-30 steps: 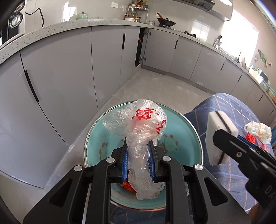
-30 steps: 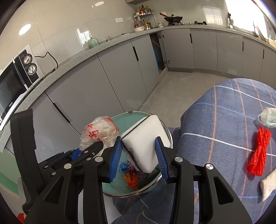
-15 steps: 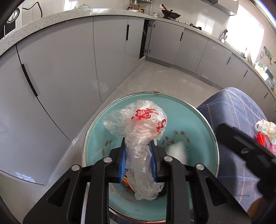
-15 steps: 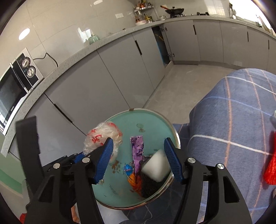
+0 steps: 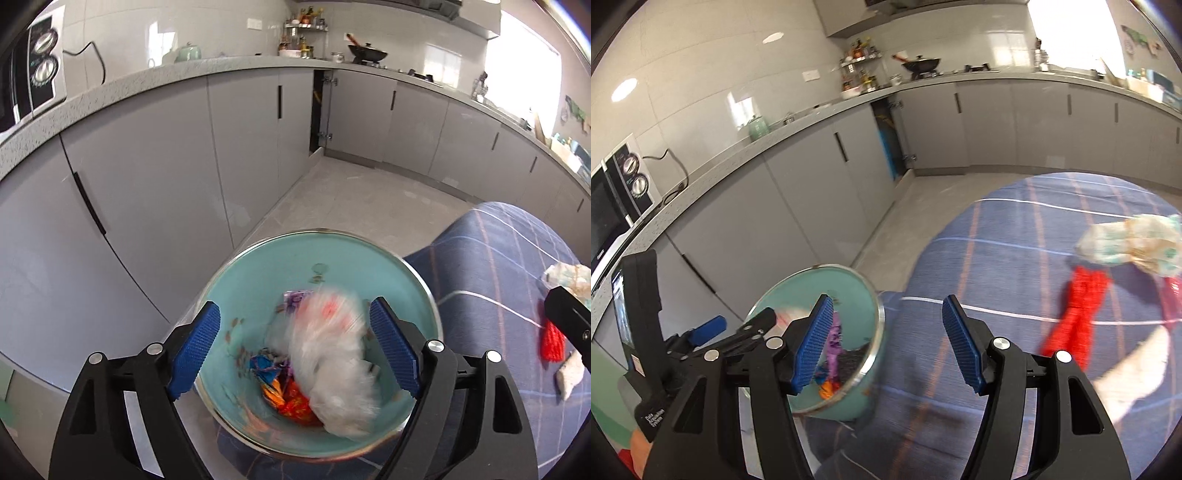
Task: Collect trash
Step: 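Open the left tool to drop the clear bag into the teal bin, then move both open tools back toward the trash on the table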
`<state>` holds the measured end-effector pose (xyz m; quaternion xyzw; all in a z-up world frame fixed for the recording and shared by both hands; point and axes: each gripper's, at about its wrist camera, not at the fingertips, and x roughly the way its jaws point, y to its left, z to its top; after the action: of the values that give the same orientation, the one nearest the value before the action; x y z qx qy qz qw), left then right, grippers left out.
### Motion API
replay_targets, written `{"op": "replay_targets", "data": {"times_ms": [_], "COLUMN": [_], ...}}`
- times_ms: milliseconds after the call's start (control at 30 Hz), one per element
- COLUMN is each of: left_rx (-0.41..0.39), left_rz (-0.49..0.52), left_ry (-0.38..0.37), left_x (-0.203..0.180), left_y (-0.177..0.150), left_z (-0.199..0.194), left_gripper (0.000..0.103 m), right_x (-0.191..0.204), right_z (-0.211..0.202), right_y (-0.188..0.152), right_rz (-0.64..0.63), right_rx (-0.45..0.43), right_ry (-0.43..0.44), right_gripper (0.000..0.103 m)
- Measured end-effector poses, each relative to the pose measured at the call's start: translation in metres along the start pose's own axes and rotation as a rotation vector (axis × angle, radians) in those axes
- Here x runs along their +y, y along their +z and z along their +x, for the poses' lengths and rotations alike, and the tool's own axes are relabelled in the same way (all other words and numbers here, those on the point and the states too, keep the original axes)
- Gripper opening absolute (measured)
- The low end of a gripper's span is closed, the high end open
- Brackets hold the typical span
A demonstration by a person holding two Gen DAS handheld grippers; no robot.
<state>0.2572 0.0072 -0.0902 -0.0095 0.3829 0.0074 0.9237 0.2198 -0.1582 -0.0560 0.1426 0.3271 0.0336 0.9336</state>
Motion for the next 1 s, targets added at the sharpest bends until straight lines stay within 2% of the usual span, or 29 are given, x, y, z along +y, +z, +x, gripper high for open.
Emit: {"op": "replay_targets", "data": {"times_ms": [233,633,1000], "left_rx": [-0.028,-0.043,-0.037], "left_rz": [0.049,0.146,0.232], "left_ry": [-0.030,-0.109,-0.174], "left_x": [-0.030,-0.089,-0.132], "left_y": [-0.005,-0.019,-0.039], "left_z": [-0.022,-0.051,-0.065], "left_gripper": [0.087,0.087,0.087], "right_x": [-0.040,-0.094,-0.143], "right_z": [-0.032,-0.075,-0.112], "right_y": [-0.010,-0.020,-0.043], "right_rz": [0.052,0.114,0.144], "right_rx": [-0.030,-0.075,-0.098], "right_ry": [-0.051,-0.118,-0.256], "right_gripper": [0.068,0.070,0.069]}}
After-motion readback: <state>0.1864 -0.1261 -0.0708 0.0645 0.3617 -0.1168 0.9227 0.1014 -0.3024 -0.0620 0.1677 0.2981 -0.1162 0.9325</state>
